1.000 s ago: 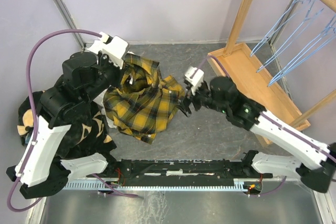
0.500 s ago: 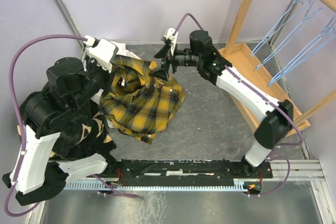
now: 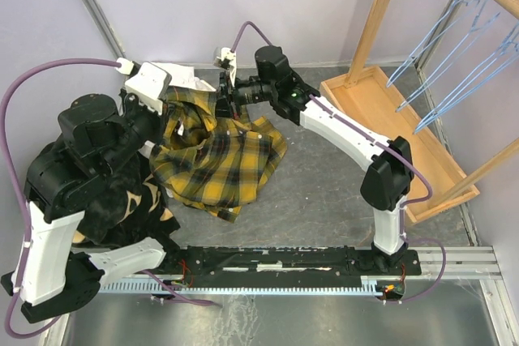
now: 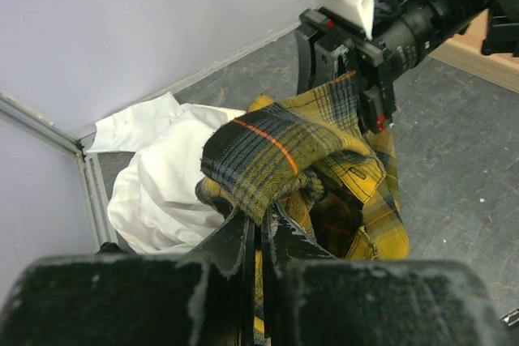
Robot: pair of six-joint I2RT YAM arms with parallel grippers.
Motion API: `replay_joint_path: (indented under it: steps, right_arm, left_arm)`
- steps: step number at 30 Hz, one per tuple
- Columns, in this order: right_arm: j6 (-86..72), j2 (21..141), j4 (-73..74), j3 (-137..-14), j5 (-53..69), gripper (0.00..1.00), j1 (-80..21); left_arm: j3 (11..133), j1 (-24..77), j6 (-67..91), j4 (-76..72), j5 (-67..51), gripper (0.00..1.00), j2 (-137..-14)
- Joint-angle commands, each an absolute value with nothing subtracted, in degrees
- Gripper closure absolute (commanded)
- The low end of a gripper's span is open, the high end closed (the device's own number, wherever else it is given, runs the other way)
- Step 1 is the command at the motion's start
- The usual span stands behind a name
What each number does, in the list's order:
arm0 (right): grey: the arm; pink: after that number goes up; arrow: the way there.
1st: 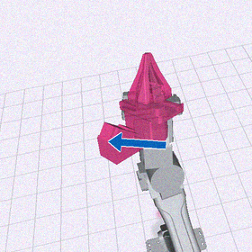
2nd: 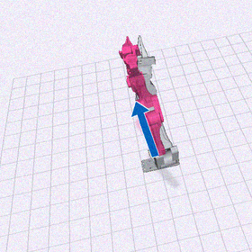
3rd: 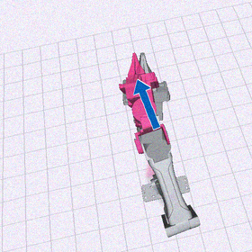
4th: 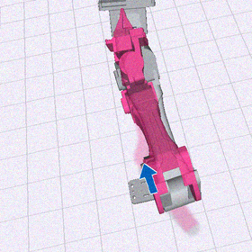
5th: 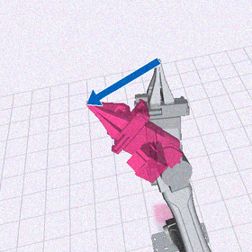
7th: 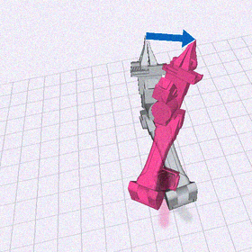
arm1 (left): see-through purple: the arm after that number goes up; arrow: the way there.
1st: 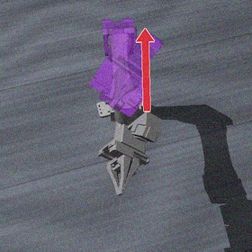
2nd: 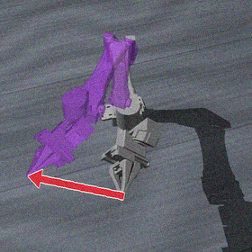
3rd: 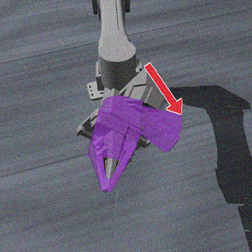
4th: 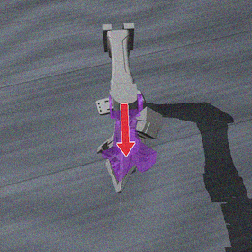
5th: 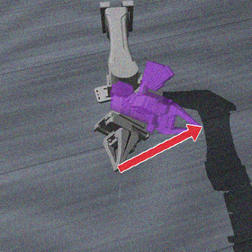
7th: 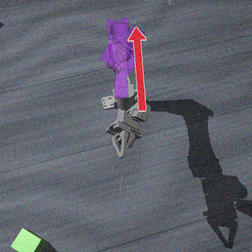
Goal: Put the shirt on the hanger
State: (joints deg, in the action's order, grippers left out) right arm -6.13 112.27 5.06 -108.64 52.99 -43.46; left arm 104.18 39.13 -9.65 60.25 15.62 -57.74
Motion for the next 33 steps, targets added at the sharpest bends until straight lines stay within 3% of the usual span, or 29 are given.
replay_joint_path:
  steps: [1, 11, 22, 26, 28, 30, 33]
  right_arm:
    - [-6.39, 105.41, 3.38, -108.34, 45.18, 1.00, -42.19]
    - [6.97, 85.70, 14.92, -108.41, 15.24, 1.00, -45.24]
    - [12.32, 81.65, 35.25, -121.27, 5.89, 1.00, -52.53]
    - [10.79, 79.47, 39.44, -111.05, 1.71, 0.98, -57.88]
    - [8.70, 76.40, 37.89, -102.16, -1.36, 0.81, -58.17]
    - [6.34, 72.56, 36.13, -94.39, -5.89, 0.58, -58.18]
    - [3.77, 66.16, 36.02, -85.61, -10.49, 0.37, -58.18]
  left_arm:
    - [104.69, 39.28, -7.43, 56.66, 21.16, 0.97, -56.87]
    - [106.61, 39.29, -5.28, 50.82, 27.65, 0.97, -59.17]
    - [115.60, 39.22, -7.40, 43.84, 27.56, 0.97, -64.39]
    - [114.36, 39.29, -7.99, 43.19, 28.21, 0.97, -64.92]
    - [111.23, 39.29, -7.67, 43.20, 27.37, 0.97, -64.13]
    - [106.14, 39.29, -7.13, 43.24, 24.70, 0.97, -62.92]
    - [98.88, 39.29, -5.92, 43.29, 18.93, 0.97, -61.00]
